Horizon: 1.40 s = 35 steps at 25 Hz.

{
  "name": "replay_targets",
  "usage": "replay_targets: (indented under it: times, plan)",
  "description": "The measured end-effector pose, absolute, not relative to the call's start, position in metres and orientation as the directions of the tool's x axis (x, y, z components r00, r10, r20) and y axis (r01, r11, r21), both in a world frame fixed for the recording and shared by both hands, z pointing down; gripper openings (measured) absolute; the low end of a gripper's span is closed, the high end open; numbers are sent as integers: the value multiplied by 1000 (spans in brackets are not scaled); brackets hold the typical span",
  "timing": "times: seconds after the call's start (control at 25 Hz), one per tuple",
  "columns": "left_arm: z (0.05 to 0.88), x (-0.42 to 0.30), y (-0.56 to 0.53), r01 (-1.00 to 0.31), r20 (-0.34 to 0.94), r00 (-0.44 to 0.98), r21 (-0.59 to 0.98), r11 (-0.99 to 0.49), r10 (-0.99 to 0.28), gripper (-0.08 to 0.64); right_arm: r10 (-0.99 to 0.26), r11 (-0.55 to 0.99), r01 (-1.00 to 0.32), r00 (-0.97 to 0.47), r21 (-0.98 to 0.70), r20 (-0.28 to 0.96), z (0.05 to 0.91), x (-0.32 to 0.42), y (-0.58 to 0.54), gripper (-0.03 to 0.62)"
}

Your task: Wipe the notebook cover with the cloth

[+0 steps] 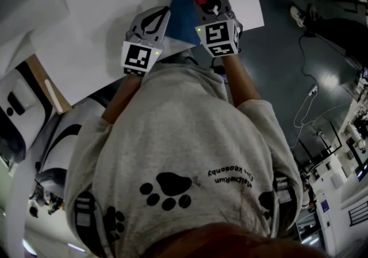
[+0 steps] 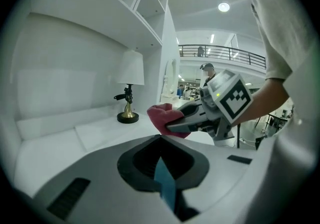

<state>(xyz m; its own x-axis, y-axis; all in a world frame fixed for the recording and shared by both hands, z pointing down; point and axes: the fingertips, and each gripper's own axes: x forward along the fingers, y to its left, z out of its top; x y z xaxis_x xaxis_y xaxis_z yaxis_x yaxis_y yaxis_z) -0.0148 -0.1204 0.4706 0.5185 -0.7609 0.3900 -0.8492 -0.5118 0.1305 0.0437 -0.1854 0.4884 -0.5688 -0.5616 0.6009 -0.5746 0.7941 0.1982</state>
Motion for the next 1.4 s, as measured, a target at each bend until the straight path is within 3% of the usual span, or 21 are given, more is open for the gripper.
replay_targets:
  times: [0.32,0.84,1.4]
  plan:
    - [507,-17,-110,-846,477,519,164,-508,-709,12,-382,898,-405,-517,174,767,534,29,-181,63]
    - [557,-20,-88,-830,622,531,244,-502,-575,12,-136,953,-302,-343,27,930,577,16,-177,63]
    - [590,-12,-65,-799,698,556,300,-521,-451,12,-24,948,-315,-216,-47,976,584,41,-178,61]
